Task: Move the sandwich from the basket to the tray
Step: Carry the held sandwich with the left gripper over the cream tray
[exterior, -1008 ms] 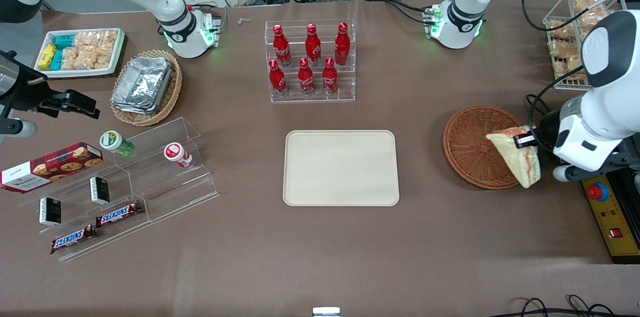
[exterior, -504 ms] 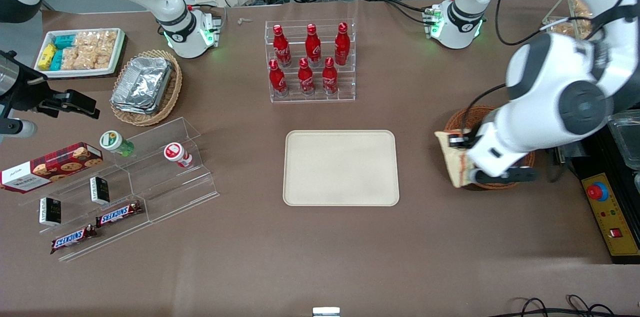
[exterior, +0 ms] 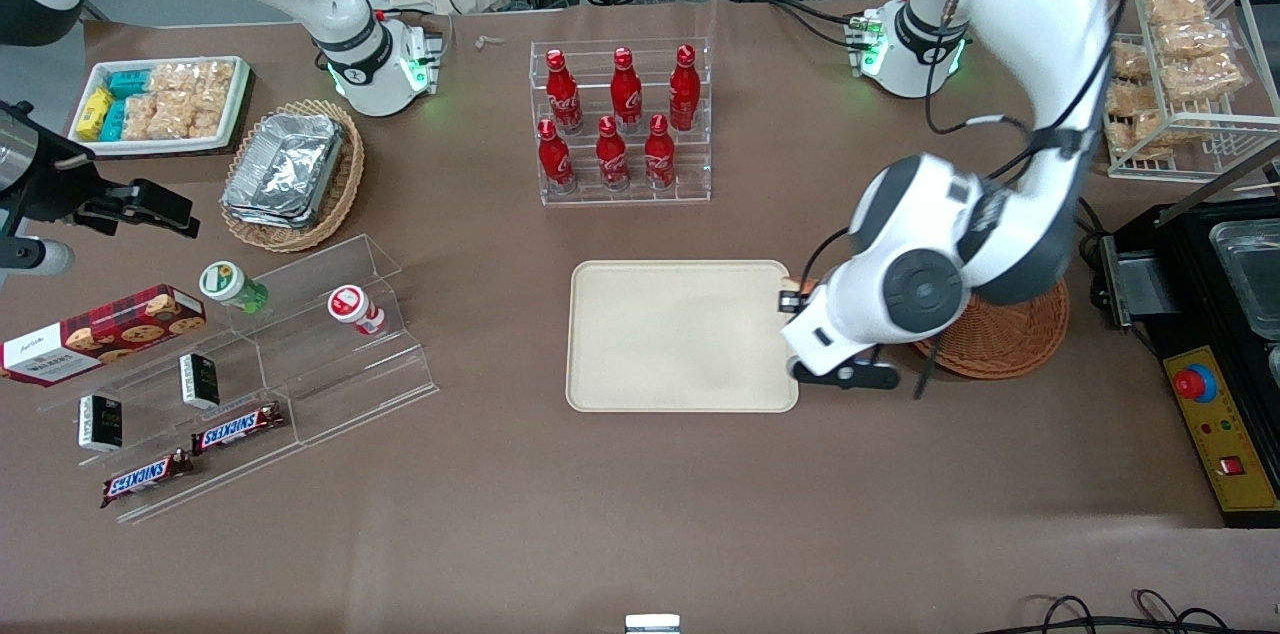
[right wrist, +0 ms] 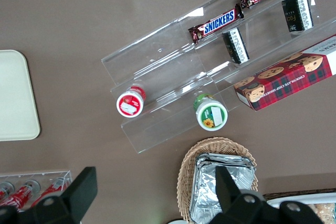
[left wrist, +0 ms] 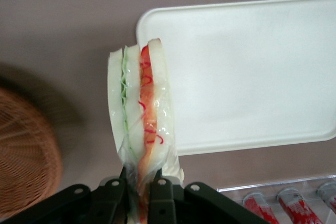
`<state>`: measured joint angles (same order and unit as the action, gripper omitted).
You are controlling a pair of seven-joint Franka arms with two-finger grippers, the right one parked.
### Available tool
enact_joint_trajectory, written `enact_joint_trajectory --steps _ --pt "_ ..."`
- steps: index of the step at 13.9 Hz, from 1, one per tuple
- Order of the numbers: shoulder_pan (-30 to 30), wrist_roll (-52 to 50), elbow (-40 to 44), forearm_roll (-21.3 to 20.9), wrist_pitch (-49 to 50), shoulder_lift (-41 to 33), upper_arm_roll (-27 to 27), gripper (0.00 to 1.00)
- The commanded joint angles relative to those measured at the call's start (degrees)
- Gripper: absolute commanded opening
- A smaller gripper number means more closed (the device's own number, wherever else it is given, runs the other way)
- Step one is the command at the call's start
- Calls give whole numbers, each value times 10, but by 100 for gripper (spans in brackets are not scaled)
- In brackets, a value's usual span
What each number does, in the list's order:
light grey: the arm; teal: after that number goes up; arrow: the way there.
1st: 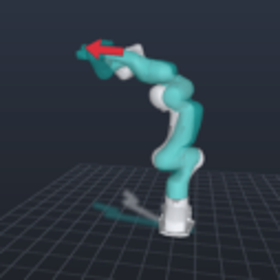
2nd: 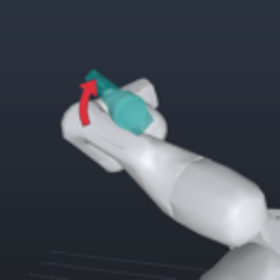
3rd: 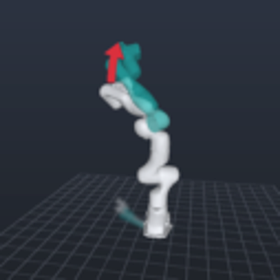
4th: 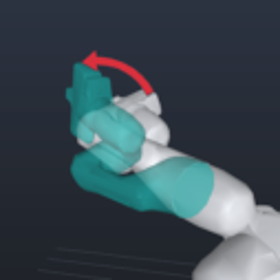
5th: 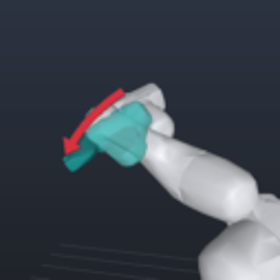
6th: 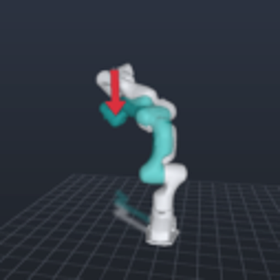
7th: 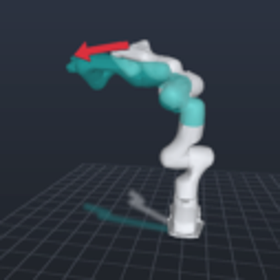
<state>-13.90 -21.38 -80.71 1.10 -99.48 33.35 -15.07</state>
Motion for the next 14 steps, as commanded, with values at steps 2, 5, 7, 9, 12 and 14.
enact_joint_trajectory --steps 2,5,7,9,12,14 --pt "-25 -21 19 1 -38 52 2 0" --pt "-37 -20 11 0 -66 71 2 0" --pt "-39 -20 6 -4 -80 87 3 0" --pt "-41 -20 4 -5 -81 90 5 19" --pt "-43 -20 -3 -29 -82 90 5 99" --pt "-42 -22 -3 -29 -80 87 5 99"
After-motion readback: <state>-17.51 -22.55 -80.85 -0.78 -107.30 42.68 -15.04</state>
